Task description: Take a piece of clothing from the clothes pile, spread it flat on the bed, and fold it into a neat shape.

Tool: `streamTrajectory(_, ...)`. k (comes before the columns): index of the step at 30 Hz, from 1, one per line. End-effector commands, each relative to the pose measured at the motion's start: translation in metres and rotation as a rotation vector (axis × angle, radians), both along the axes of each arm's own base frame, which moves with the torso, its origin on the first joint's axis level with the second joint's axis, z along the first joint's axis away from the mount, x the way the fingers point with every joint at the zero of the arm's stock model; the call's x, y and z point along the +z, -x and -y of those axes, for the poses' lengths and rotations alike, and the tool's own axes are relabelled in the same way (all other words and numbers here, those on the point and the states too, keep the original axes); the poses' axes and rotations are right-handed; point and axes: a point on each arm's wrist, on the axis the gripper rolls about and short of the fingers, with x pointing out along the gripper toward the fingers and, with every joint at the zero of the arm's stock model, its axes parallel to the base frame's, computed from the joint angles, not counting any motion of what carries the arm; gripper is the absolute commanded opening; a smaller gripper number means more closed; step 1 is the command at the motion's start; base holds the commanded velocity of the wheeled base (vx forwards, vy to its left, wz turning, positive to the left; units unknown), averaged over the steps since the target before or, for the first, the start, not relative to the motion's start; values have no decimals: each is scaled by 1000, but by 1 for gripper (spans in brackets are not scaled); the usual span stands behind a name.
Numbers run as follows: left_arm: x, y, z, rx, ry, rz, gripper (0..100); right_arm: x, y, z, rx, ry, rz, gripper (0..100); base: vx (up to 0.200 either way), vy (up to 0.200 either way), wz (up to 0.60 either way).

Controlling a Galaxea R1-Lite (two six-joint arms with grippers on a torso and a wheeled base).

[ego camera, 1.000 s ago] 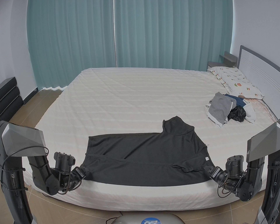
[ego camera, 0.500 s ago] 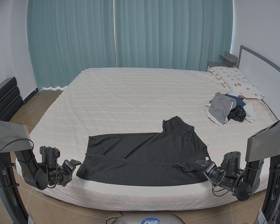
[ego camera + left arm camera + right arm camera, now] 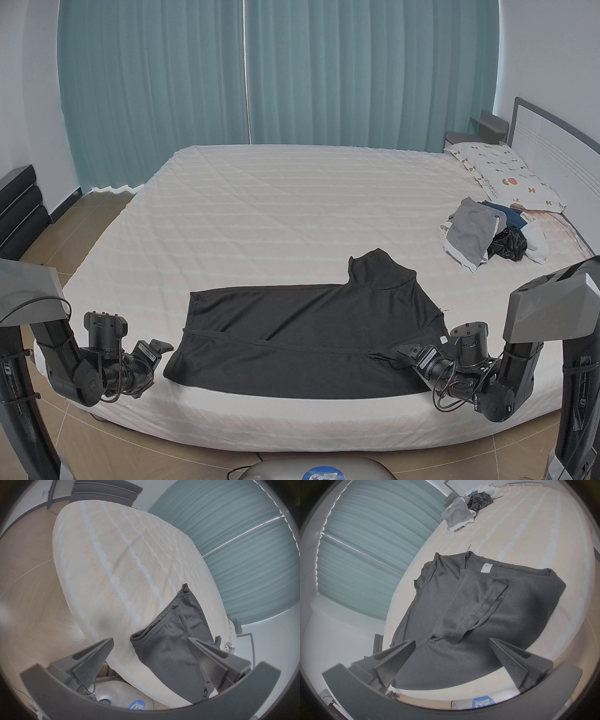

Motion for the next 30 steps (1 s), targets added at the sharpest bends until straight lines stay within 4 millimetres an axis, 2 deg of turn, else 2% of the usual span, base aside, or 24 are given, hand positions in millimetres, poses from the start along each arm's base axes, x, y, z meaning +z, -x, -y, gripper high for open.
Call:
streamTrajectory(1,-1,0,0,-1,-1,-1,100,-1,-10,-3,-5,-5,15,100,0,0,0)
streamTrajectory(12,-2,-1,0,-4,-3,-4,100,-8,-16,-3,-18,1,13,100,0,0,0)
streamTrajectory(13,-2,-1,0,-4,-3,-4,100,-8,-18,-3,-22,0,18,0,0,0,0)
streamTrajectory(21,-2,-1,0,-3,-2,-4,100,-10,-15,-3,-30,28,-6,0,0,0,0)
streamTrajectory(30,-2,0,0,-4,-3,-7,100,8,-2,-2,-18,23,7,0,0,0,0)
